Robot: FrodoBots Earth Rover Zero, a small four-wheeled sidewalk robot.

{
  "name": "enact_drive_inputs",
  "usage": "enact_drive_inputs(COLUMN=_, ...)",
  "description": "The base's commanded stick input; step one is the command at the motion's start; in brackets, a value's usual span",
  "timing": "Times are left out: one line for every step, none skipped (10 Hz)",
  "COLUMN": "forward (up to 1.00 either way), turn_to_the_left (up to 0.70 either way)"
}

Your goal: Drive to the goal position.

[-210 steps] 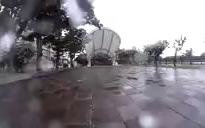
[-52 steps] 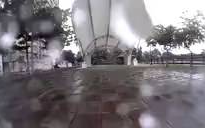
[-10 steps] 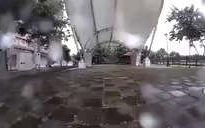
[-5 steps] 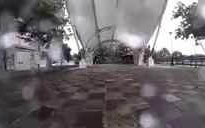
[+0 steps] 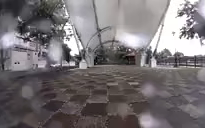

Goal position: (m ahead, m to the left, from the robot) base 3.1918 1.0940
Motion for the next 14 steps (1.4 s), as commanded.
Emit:
enact_drive_inputs(forward=1.00, turn_to_the_left=0.00)
enact_drive_inputs(forward=1.00, turn_to_the_left=0.00)
enact_drive_inputs(forward=1.00, turn_to_the_left=0.00)
enact_drive_inputs(forward=1.00, turn_to_the_left=0.05)
enact_drive_inputs(forward=1.00, turn_to_the_left=0.22)
enact_drive_inputs(forward=1.00, turn_to_the_left=0.31)
enact_drive_inputs(forward=1.00, turn_to_the_left=0.24)
enact_drive_inputs(forward=1.00, turn_to_the_left=0.09)
enact_drive_inputs(forward=1.00, turn_to_the_left=0.00)
enact_drive_inputs(forward=1.00, turn_to_the_left=0.00)
enact_drive_inputs(forward=1.00, turn_to_the_left=0.00)
enact_drive_inputs(forward=1.00, turn_to_the_left=0.00)
enact_drive_inputs(forward=1.00, turn_to_the_left=0.00)
enact_drive_inputs(forward=1.00, turn_to_the_left=0.00)
